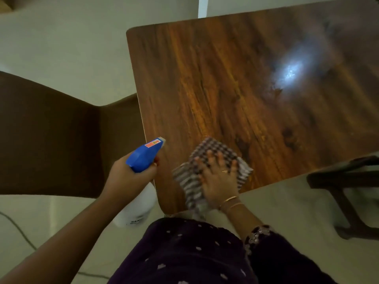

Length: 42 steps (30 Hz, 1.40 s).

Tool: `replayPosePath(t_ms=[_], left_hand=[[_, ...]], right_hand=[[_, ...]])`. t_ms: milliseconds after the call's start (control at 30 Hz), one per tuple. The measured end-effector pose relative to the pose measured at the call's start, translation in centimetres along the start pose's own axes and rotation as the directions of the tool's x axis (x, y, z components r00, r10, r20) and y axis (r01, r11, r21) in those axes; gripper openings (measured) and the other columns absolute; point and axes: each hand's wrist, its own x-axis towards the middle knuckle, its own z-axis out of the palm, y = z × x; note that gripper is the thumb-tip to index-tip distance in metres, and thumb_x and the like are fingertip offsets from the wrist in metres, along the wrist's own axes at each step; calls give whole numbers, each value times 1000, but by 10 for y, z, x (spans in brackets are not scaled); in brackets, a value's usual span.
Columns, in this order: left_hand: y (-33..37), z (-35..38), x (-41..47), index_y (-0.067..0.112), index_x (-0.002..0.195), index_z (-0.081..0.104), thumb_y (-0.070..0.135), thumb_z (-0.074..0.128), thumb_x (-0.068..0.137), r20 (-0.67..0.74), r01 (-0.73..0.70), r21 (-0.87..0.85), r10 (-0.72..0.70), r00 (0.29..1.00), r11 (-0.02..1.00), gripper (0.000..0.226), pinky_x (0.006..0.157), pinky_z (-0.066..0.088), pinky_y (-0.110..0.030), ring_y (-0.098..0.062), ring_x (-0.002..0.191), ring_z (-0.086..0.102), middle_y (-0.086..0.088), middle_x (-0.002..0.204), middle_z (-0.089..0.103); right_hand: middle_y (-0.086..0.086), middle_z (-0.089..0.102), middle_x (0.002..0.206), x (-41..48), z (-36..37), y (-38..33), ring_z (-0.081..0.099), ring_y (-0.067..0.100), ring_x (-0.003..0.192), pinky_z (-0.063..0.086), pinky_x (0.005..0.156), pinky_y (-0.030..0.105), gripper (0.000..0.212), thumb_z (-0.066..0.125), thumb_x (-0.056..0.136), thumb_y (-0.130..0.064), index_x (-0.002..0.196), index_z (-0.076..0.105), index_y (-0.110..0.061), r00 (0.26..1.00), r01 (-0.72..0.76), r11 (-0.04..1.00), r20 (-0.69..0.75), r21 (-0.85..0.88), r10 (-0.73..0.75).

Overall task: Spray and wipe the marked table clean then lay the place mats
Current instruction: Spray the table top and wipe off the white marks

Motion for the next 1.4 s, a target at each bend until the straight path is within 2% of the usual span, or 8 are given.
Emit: replayPosePath(t_ms=[200,400,567,833,933,1000,1167,1400], left_hand=[[-2,-16,-6,31,85,54,9,62,83,7,-41,-20,41,999,999,24,63,47,-21,-16,68,61,-2,82,65],[-5,-17,-24,28,82,58,7,63,82,-16,-85,-26,84,996,996,21,59,47,-17,-9,62,61,0,74,66],[0,-7,-28,29,76,53,7,63,82,-18,-129,-28,129,992,991,25,48,45,-7,0,50,55,14,58,62],[5,20,-27,21,72,55,8,66,81,10,-116,23,116,993,993,20,55,44,-26,-18,53,53,-4,59,56],[8,29,-20,16,72,55,11,66,82,31,-86,75,84,996,993,16,54,43,-28,-18,52,50,-6,57,54],[14,35,-15,13,71,56,14,68,81,48,-58,105,53,997,993,16,52,39,-26,-11,48,48,0,53,54],[46,60,-3,26,71,55,18,68,81,91,-63,178,48,995,982,18,53,38,-20,-2,45,51,9,48,58],[98,131,9,13,76,58,14,65,81,131,-47,168,25,991,985,9,56,44,-25,-8,50,48,-2,59,53]], right_hand=[[12,25,155,1,-7,24,17,41,142,11,105,72,64,13,89,-49,146,30,-27,908,-419,907,47,49,417],[15,42,145,-24,-3,-107,32,43,136,14,102,74,54,28,89,-46,135,49,-29,987,-161,981,21,107,160],[8,46,144,-14,0,-67,42,35,132,21,100,71,52,30,88,-45,135,50,-30,994,-89,992,76,86,83],[6,-2,160,7,-27,70,-4,33,146,1,111,66,55,22,99,-44,151,9,-31,780,-625,771,145,118,609],[7,5,160,12,-21,23,0,38,145,-2,107,68,54,25,97,-45,149,20,-31,910,-409,909,99,76,402],[9,33,152,9,-16,-10,27,40,139,11,103,71,52,29,90,-45,138,45,-32,979,-205,977,38,66,202],[4,47,144,17,-16,20,43,33,132,16,100,69,50,32,86,-47,131,51,-36,995,23,997,92,76,-30],[4,11,159,24,-30,237,6,31,146,1,108,70,55,15,95,-46,148,24,-34,860,-509,857,106,80,500]])
